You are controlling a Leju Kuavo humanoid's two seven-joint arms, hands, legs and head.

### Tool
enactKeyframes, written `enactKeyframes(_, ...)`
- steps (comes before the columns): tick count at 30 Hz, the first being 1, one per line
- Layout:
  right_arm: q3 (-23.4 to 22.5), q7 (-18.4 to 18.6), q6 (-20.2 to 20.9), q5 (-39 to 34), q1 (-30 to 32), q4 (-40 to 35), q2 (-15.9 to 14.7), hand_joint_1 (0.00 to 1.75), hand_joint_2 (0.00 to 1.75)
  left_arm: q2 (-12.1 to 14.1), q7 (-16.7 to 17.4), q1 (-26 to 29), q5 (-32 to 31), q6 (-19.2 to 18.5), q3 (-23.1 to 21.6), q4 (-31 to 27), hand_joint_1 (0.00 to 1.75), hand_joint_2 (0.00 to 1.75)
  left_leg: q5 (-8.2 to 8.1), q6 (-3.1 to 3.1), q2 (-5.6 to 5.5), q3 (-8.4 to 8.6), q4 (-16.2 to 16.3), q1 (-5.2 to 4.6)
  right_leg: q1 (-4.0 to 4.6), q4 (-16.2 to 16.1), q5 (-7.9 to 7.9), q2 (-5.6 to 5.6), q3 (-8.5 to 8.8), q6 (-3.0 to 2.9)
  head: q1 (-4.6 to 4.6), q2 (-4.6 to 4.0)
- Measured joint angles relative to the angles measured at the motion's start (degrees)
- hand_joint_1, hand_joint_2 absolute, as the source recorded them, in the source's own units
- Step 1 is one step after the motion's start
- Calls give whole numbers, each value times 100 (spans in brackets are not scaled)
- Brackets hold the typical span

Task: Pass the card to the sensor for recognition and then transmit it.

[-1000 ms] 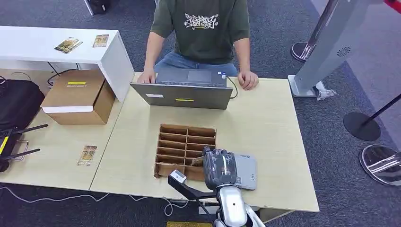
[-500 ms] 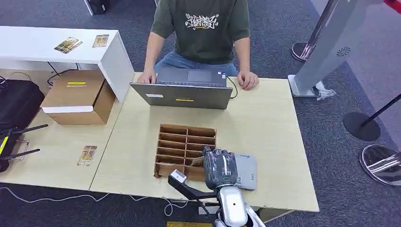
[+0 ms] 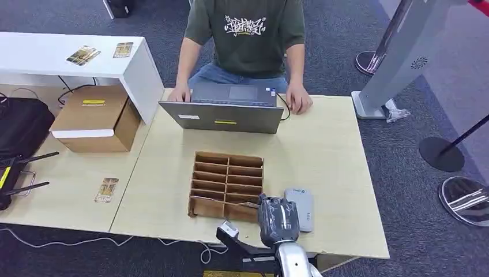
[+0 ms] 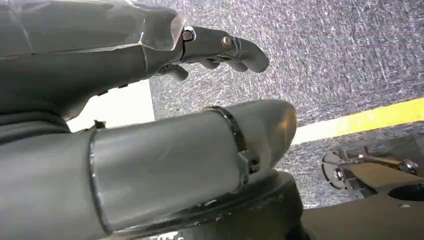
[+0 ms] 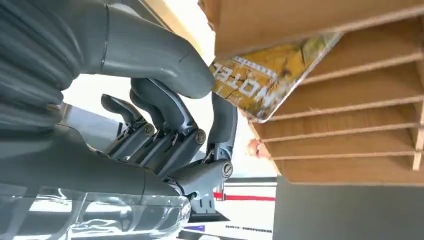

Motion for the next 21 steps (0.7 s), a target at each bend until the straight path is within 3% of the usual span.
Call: enactKeyframes(21, -7, -55, -9, -48, 94, -5, -57, 175, 175, 2, 2, 5, 17, -4, 0, 0, 0, 0, 0, 0, 0, 1, 0, 1, 0, 0, -1, 0, 0, -1, 0, 0)
